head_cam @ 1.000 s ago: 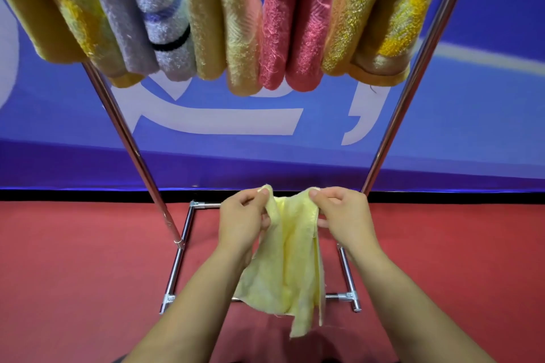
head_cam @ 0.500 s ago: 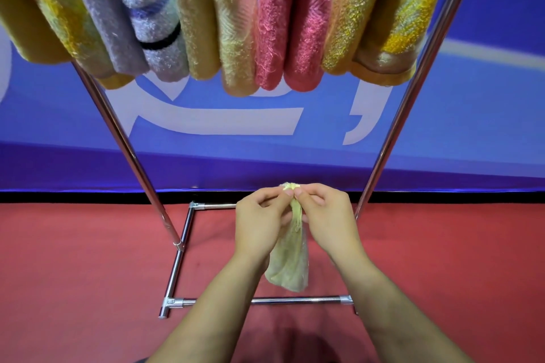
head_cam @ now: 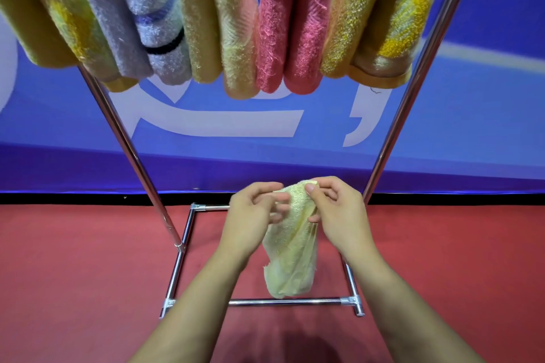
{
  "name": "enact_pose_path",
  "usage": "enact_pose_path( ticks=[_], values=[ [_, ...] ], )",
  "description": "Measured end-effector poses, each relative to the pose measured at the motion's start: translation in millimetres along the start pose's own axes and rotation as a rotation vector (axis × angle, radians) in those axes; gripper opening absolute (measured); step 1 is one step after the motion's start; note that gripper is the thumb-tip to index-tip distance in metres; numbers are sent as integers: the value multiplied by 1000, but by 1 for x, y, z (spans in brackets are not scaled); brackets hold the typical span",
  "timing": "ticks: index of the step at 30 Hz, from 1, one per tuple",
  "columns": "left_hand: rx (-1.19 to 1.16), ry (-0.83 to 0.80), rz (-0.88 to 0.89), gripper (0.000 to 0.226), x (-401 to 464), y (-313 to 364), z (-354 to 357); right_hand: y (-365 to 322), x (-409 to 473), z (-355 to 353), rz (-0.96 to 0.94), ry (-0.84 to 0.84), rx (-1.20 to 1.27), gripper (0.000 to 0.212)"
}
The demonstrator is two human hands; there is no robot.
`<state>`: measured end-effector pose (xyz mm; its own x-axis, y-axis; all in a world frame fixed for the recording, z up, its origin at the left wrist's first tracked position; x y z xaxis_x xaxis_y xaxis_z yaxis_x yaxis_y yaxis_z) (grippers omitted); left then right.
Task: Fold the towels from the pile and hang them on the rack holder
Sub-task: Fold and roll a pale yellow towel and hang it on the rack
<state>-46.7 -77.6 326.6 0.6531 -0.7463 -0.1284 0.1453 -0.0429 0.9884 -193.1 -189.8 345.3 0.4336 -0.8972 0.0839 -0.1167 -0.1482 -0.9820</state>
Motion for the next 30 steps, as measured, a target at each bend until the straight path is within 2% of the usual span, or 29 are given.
enact_pose_path(
  ticks=[3,5,9,20,22,25,28,30],
  values=[
    [362,80,201,33,8,11,-25,-3,0,-1,-8,-35,97,8],
    [506,14,280,34,11,10,-25,-6,0,-3,-30,-47,138,9],
    [649,-119,415,41,7,5,-12,-13,0,-8,-93,-34,94,14],
    [723,-419,258,10,-3,-18,17,-24,-3,-15,-150,-4,169,14],
    [828,-463,234,16,-5,-25,18,-25,-2,-15,-152,2,178,14],
    [942,-421,204,22,-2,-26,9,-21,2,-21,-147,42,159,14],
    [941,-305,196,21,4,-15,-7,-13,6,-32,-127,120,121,12],
    [1006,-183,203,36,8,-6,-20,-9,6,-40,-109,177,97,12]
  ],
)
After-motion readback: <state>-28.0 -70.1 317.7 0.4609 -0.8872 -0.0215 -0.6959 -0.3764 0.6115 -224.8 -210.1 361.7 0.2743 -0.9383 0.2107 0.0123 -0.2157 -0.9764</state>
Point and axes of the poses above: each hand's wrist, its own x-axis towards the middle knuckle, its own z-axis out of the palm, y = z × x, the point moved 9 cm from there along x, towards the middle knuckle, and after that the axes turned 1 degree about -x, right-handed, at the moved point
